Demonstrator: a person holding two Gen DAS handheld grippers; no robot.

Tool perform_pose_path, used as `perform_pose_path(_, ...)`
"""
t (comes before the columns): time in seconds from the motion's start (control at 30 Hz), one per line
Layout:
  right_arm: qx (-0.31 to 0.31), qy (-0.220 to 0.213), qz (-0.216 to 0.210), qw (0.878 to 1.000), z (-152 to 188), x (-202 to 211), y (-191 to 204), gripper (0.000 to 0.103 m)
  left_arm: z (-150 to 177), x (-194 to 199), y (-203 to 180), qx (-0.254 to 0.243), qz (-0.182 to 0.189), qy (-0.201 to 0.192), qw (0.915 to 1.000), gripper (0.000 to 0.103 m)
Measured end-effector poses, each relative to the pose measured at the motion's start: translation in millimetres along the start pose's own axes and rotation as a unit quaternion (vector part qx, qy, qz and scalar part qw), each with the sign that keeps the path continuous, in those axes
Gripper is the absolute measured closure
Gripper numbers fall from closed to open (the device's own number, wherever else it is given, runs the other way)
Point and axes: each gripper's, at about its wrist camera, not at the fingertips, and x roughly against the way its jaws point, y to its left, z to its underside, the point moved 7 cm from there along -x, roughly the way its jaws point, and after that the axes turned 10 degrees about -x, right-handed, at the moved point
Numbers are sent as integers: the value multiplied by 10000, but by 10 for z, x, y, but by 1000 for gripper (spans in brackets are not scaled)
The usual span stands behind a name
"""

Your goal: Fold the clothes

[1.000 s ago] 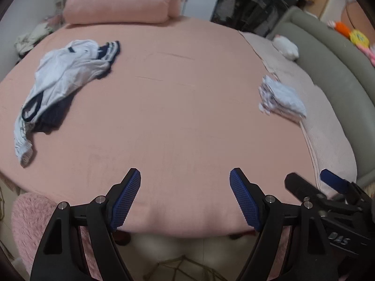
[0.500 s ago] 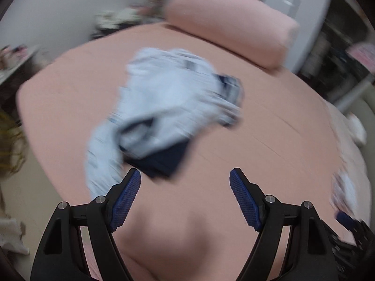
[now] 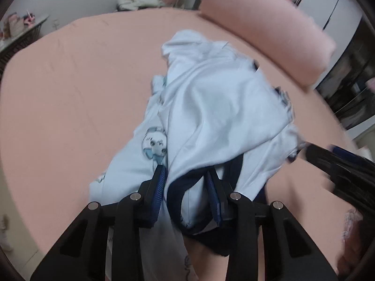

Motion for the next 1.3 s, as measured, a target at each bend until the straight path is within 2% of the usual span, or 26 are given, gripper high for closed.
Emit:
perform_pose_path(0.1, 251, 63, 5, 9997, -198, -310, 188, 22, -41, -36, 1, 1, 19, -50, 10000, 67)
perform_pose_path(0.17, 371, 330, 39, 9988, -244, -560, 269, 20, -72, -63, -7, 9, 16, -72, 10000, 67)
perform_pose_path(0.23, 278, 733, -112, 9969, -212, -785, 303, 20, -92, -51, -32, -2, 21, -131, 9999, 67)
perform_pose_path(0.3, 123, 941, -334, 9949, -199, -864, 306, 21, -120, -5, -35, -31, 34, -262, 9996, 70)
perform_pose_path(0.33, 34, 1009, -458, 9938, -196, -877, 302, 30, -128, 47, -35, -46, 59, -367, 9993, 72)
perform_pose_path(0.4, -81, 1093, -643, 9919, -191, -875, 291, 41, -145, 145, -43, -68, 132, -563, 9983, 82)
perform_pose_path(0.53, 82, 826, -573, 9949, -161, -659, 241, 66, -177, 220, -120, -3, 516, -719, 9961, 90)
perform_pose_path(0.57, 103, 693, -530, 9961, -150, -582, 221, 68, -172, 207, -145, 35, 683, -690, 9953, 91)
perform_pose_path(0.67, 161, 231, -191, 9994, -180, -389, 115, 89, -141, 144, -251, 167, 1256, -547, 9904, 93)
perform_pose_path(0.7, 186, 63, -22, 9998, -177, -322, 58, 93, -127, 123, -294, 211, 1454, -491, 9879, 93)
perform_pose_path(0.83, 242, -382, 610, 9971, -172, -122, -253, 97, -84, 88, -560, 148, 2032, -381, 9783, 94)
perform_pose_path(0.9, 172, -355, 672, 9970, -145, -77, -392, 97, -49, 71, -660, 77, 2067, -322, 9778, 94)
perform_pose_path(0.93, 96, -242, 514, 9983, -130, -72, -428, 96, -43, 69, -673, 74, 2021, -322, 9788, 94)
perform_pose_path(1.0, -109, 67, -88, 9999, -51, -37, -431, 94, -57, 87, -661, 153, 2008, -387, 9787, 94)
perform_pose_path(1.07, -172, 273, -654, 9973, 33, -3, -324, 75, -120, 145, -579, 396, 2142, -571, 9743, 94)
perform_pose_path(1.1, -187, 319, -865, 9956, 63, 17, -263, 65, -133, 167, -526, 460, 2090, -627, 9748, 94)
perform_pose_path(1.13, -180, 341, -999, 9943, 82, 18, -195, 60, -138, 185, -469, 498, 1985, -667, 9766, 94)
perform_pose_path(1.17, -146, 371, -1074, 9934, 99, -4, -118, 59, -144, 177, -404, 534, 1849, -676, 9790, 94)
perform_pose_path(1.23, -81, 437, -1101, 9929, 142, -75, 12, 46, -157, 144, -276, 663, 1649, -673, 9818, 94)
perform_pose_path(1.3, -56, 544, -697, 9961, 213, -251, 51, 45, -164, 129, -173, 870, 1624, -683, 9805, 94)
